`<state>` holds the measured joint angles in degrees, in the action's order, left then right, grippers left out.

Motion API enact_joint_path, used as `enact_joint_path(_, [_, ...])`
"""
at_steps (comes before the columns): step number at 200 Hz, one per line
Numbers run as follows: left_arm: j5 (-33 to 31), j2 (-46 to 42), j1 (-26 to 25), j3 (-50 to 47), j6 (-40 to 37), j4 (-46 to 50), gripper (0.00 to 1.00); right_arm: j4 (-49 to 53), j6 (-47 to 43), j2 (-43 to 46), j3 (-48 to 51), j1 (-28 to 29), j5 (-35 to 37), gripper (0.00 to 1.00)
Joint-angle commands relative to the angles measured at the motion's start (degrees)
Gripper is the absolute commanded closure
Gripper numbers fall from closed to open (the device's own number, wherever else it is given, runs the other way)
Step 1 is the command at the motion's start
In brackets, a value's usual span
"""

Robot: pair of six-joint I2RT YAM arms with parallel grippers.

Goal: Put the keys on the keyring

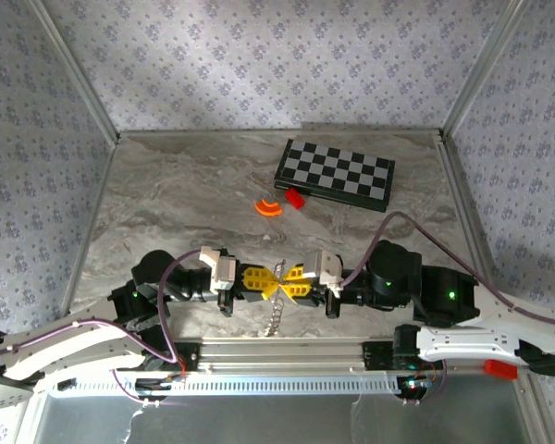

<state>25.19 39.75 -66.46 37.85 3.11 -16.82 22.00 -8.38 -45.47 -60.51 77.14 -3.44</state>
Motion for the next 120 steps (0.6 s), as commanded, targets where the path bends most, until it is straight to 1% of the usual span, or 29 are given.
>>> enact_joint_path(1, [1.3,-0.5,-0.3,1.9,0.4,-2.5,1.00,-0.8,-0.1,0.1,-0.3,-0.3,-0.3,0.86])
enact_joint_path(27, [1.8,-0.6,-0.3,1.9,0.6,-3.2,1.00,-0.1,0.0,0.0,-0.2,-0.4,0.4,0.90])
enact_joint_path(42, [1.9,-0.8,-0.3,1.6,0.8,-3.6,1.00,-0.1,0.0,-0.1,-0.2,-0.6,1.3,0.95])
enact_joint_path(51, [1.8,-0.8,-0.3,1.3,0.9,-3.7,1.00,0.4,0.0,0.0,-0.5,-0.5,2.3,1.00])
enact_joint_path(57, [1.8,-0.8,-0.3,1.3,1.0,-3.6,1.00,1.3,0.0,-0.1,-0.8,-0.5,2.6,1.00])
enact_joint_path(68, [1.6,-0.7,-0.3,1.7,0.5,-1.5,1.00,3.1,-0.6,-0.2,-1.7,-0.5,3.4,1.00])
enact_joint_path(79, [1.0,-0.8,-0.2,3.0,-0.8,2.8,1.00,5.4,-1.4,-0.5,-2.9,-0.4,4.2,1.00])
enact_joint_path(84, [0.5,-0.8,-0.2,3.8,-1.7,5.0,0.94,6.5,-1.7,-0.7,-3.7,-0.3,4.7,1.00])
enact_joint_path(95, [-1.2,-1.1,-0.3,5.6,-3.8,10.6,0.77,9.4,-2.7,-1.4,-5.4,-0.3,5.7,1.00])
enact_joint_path(100, [-2.2,-1.2,-0.3,6.4,-5.0,13.3,0.71,10.7,-3.1,-1.8,-6.2,-0.3,6.2,1.00])
enact_joint_path(108, [-3.8,-1.3,-0.3,7.6,-6.8,17.2,0.67,12.1,-3.8,-2.6,-7.3,-0.2,7.0,1.00])
enact_joint_path(120, [-5.7,-1.3,-0.3,9.4,-9.0,22.5,0.65,16.5,-4.8,-4.0,-10.5,-0.2,8.3,1.00])
